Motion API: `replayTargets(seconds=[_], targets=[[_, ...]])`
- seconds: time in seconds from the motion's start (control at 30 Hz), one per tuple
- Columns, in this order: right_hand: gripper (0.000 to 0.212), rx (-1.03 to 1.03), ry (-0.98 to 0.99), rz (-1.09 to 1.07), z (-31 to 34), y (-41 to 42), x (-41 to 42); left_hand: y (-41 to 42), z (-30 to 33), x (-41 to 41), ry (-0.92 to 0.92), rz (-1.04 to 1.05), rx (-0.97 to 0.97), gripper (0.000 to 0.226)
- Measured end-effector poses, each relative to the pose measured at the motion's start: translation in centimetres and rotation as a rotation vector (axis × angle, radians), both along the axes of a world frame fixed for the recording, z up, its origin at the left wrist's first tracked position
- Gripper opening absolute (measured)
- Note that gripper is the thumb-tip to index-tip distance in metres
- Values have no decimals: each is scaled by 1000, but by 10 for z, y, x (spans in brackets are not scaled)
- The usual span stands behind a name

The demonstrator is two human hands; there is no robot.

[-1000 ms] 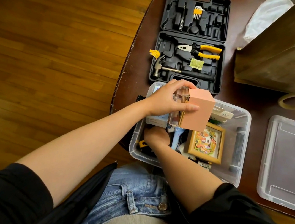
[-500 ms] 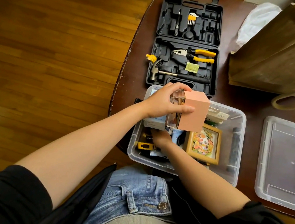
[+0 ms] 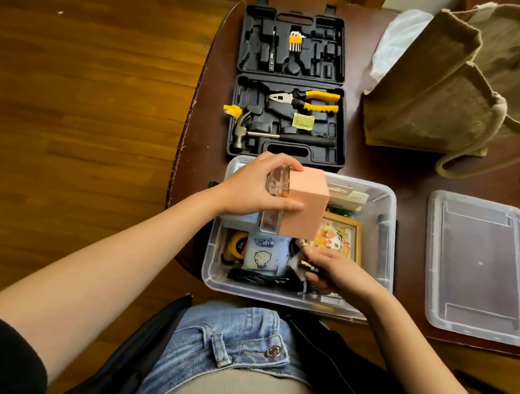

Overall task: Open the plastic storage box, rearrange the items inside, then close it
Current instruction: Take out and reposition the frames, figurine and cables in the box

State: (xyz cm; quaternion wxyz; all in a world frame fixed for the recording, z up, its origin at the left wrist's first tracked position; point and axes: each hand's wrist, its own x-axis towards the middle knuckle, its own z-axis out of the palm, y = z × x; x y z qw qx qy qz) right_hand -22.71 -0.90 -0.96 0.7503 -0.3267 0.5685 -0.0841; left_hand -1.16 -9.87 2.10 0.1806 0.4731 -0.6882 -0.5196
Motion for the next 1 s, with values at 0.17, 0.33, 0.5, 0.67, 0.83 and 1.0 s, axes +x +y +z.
replayTargets(seconds=[0.17, 0.33, 0.5, 0.67, 0.83, 1.0], targets=[[34, -47, 62, -80, 11, 7, -27, 2, 5, -4, -292, -310, -208, 63], [35, -111, 237, -180, 18, 2, -45, 10, 7, -24, -687, -657, -402, 75], [35, -174, 275, -213, 23, -4, -57, 14, 13, -57, -942, -729, -350, 65], [34, -213, 286, -198, 28, -6, -69, 14, 20, -94, -741, -522, -438, 38], [33, -209, 259, -144, 36, -12, -79, 14, -3, -134, -713, -537, -196, 47], [31, -254, 253, -114, 40, -17, -88, 15, -33, -157, -932, -576, -120, 84]])
